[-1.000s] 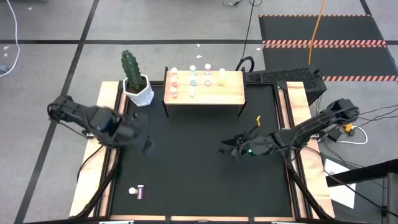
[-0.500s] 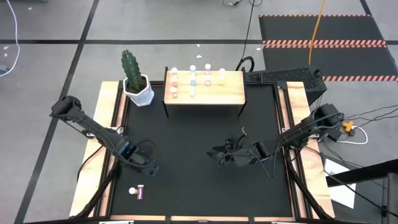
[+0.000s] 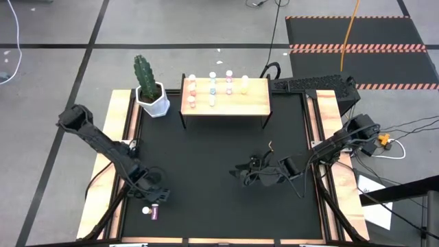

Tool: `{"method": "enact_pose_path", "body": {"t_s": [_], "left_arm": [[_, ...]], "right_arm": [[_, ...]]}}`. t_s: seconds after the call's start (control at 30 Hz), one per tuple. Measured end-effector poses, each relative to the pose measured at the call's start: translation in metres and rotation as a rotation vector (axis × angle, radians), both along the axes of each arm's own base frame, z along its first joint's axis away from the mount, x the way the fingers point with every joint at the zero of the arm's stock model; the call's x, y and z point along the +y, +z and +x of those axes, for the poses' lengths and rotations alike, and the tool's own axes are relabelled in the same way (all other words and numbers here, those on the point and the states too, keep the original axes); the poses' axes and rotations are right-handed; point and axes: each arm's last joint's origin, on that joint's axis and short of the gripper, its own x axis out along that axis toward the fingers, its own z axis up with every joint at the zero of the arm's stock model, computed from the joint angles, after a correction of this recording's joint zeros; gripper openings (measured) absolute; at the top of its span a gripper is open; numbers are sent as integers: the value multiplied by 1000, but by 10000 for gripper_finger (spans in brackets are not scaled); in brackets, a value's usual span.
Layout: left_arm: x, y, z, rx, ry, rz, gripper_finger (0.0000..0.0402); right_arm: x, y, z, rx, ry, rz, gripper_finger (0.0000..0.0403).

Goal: Pick and place medicine bottles onto shelf by color
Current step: Put the pink pill bottle aligned with the other pink pill bottles on the shelf

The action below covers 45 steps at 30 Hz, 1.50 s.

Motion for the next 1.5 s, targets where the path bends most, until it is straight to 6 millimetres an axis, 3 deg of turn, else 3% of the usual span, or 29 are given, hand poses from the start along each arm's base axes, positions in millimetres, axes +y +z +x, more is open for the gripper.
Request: {"method": "enact_pose_path", "body": {"t_s": [0.3, 0.63, 1.17, 1.5], "left_arm": [[2, -17, -11, 54, 55, -31, 212], [0, -17, -9, 34, 78, -59, 182], [-7, -34, -1, 50, 78, -42, 186], [-7, -35, -1, 59, 63, -44, 105]], "right_arm": [[1, -2, -1, 31, 54, -2, 255], [2, -2, -1, 43, 93, -1, 255], [2, -3, -1, 50, 96, 22, 255], [1, -3, 0, 56, 118, 33, 255]]}}
